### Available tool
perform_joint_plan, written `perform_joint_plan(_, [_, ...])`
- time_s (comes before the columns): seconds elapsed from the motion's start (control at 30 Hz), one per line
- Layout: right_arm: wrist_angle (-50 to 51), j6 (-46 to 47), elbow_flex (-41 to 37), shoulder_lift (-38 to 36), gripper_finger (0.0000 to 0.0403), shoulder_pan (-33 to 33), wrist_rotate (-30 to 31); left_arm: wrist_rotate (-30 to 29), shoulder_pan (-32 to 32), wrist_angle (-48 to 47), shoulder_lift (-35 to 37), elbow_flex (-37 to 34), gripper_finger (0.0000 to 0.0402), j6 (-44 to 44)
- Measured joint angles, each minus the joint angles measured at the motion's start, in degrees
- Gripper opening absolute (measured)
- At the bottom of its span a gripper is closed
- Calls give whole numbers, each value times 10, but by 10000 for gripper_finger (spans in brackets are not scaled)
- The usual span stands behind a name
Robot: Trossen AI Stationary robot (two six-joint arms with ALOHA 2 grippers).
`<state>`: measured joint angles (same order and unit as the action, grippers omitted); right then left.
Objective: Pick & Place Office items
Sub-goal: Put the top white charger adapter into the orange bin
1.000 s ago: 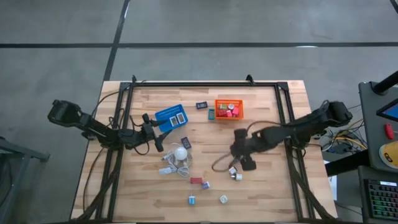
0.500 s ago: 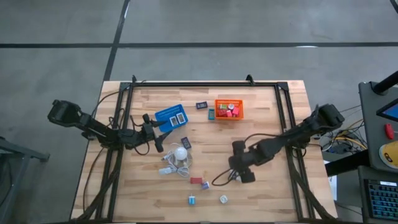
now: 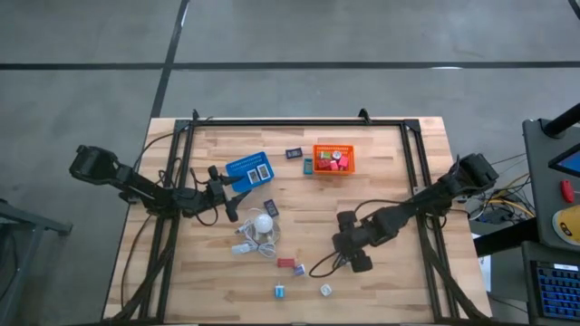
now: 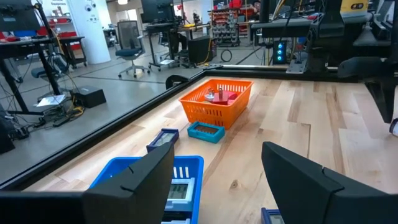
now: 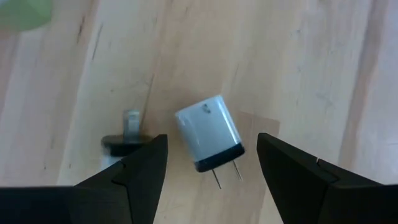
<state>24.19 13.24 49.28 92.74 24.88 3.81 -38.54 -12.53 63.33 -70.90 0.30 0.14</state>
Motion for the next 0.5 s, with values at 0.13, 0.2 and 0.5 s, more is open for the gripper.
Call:
perform_joint_plan(0.13, [-9, -3, 0, 18, 241, 0, -13, 0, 0, 0, 0, 0, 248, 0])
perform_joint_plan(0.2, [-11, -6, 0, 26, 241, 0, -13, 0, 0, 0, 0, 0, 248, 0])
perform_joint_plan(0.5, [-34, -28, 0, 29, 202, 0, -13, 0, 0, -2, 0, 0, 248, 0])
